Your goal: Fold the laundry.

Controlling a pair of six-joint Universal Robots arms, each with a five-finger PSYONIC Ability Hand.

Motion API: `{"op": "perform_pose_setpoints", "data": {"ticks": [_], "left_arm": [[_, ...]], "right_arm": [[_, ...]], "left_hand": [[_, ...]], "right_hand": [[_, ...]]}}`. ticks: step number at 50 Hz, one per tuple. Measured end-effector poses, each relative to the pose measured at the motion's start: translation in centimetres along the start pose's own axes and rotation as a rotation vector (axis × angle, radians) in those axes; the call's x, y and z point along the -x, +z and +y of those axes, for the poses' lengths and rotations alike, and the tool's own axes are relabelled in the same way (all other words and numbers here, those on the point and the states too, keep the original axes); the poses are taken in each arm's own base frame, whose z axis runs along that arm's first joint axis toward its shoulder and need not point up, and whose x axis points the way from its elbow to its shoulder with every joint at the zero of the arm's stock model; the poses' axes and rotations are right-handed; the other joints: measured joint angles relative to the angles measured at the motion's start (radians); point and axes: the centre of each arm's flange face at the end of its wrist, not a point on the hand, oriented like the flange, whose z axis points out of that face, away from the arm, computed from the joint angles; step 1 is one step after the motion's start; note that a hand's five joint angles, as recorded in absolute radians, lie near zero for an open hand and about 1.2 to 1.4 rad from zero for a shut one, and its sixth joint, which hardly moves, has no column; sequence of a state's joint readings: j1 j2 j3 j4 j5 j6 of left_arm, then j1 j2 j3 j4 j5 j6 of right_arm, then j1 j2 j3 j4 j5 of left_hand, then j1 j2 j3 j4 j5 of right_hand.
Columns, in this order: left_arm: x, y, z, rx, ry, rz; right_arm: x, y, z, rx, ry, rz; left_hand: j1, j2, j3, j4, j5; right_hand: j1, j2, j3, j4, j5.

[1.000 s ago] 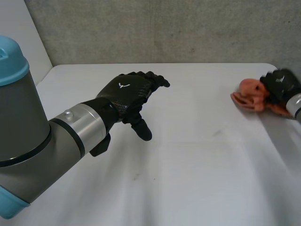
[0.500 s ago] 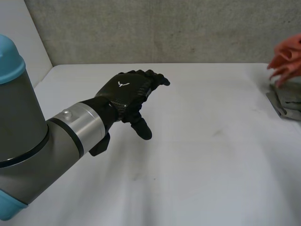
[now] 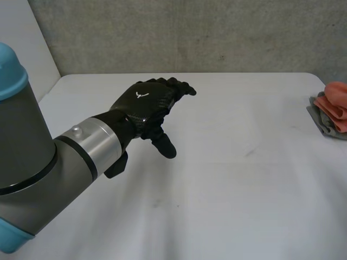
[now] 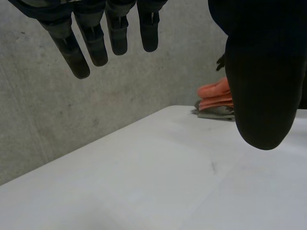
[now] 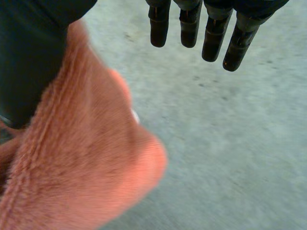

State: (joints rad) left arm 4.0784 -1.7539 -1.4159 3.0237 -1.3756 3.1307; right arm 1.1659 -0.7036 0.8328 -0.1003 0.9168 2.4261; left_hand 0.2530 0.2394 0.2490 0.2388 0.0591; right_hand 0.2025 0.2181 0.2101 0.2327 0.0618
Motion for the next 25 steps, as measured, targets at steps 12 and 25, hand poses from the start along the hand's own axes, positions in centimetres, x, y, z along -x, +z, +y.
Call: {"op": "perform_pose_setpoints", "data": {"ticks": [12,25], "left_arm": [[0.0,-1.2,-2.3,-0.077,0.019,-0.009],[5.6,-2.8,-5.9,-0.217,0.037,-0.323]], "right_arm": [[0.0,-3.5,-13.7,0.049,0.07,0.131],[9.9,-10.8,-25.3,-0.057,0.509,-0.023]], "left_hand": [[0.0,0.0,0.0,0.0,0.0],[0.0,0.0,0.0,0.0,0.0]], "right_hand": [[0.0,0.0,0.0,0.0,0.0],[0.0,0.0,0.0,0.0,0.0]]}}
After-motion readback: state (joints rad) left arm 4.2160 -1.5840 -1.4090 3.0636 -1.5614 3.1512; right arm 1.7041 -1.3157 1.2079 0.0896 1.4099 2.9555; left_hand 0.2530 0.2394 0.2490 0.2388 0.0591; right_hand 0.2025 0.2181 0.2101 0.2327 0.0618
